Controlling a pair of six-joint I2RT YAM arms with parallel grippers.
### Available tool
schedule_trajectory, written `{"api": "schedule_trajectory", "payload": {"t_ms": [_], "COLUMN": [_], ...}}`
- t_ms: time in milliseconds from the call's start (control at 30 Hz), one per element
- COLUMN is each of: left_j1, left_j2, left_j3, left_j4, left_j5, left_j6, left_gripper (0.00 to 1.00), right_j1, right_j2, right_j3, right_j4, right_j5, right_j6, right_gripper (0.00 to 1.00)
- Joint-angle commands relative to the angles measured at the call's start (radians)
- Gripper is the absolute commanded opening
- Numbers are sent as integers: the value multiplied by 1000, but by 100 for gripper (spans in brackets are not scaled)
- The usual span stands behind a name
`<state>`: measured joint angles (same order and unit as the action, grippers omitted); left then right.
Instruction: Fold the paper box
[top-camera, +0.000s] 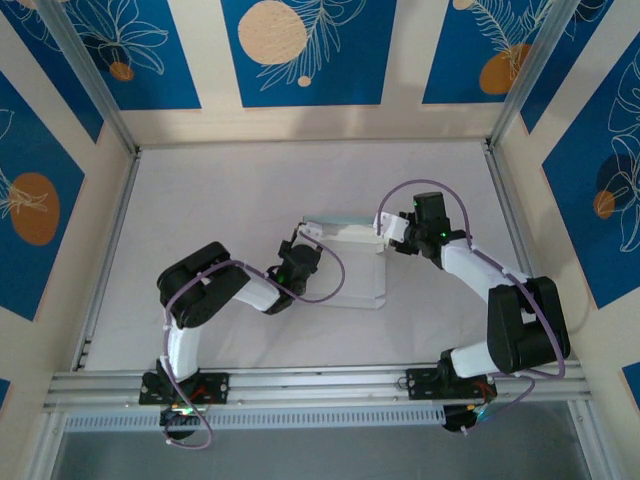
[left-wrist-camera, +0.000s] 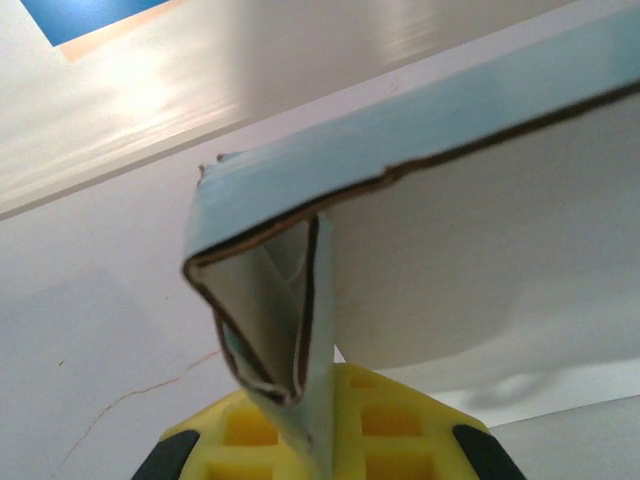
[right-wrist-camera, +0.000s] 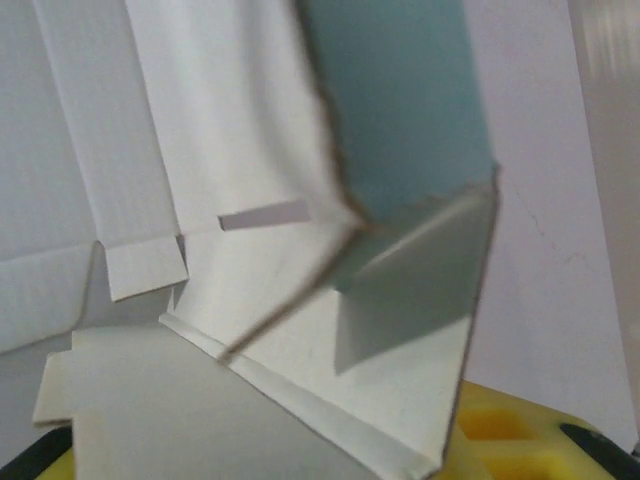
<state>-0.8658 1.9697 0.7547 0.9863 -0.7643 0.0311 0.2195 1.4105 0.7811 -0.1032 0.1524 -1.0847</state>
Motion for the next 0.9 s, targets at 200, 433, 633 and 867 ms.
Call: {"api": "schedule_trajectory", "payload": {"t_ms": [200, 433, 633, 867], "left_j1": [10, 10, 10, 10], "left_j2": [5, 4, 6, 6], "left_j3": [-20, -23, -25, -28], "left_j4": [-82, -79, -72, -61], "left_j5": [47, 50, 49, 55], "left_j6": [-11, -12, -11, -18], "left_gripper": [0, 0, 0, 0], "right_j1": [77, 97, 98, 103], "right_j2": [-16, 40, 58, 61], "right_j3": [36, 55, 52, 38], "right_j4": [-56, -9, 34, 98], "right_j5": [-97, -50, -64, -14], "right_j6": [74, 172, 313, 549], "right_gripper": [42, 41, 48, 49]}}
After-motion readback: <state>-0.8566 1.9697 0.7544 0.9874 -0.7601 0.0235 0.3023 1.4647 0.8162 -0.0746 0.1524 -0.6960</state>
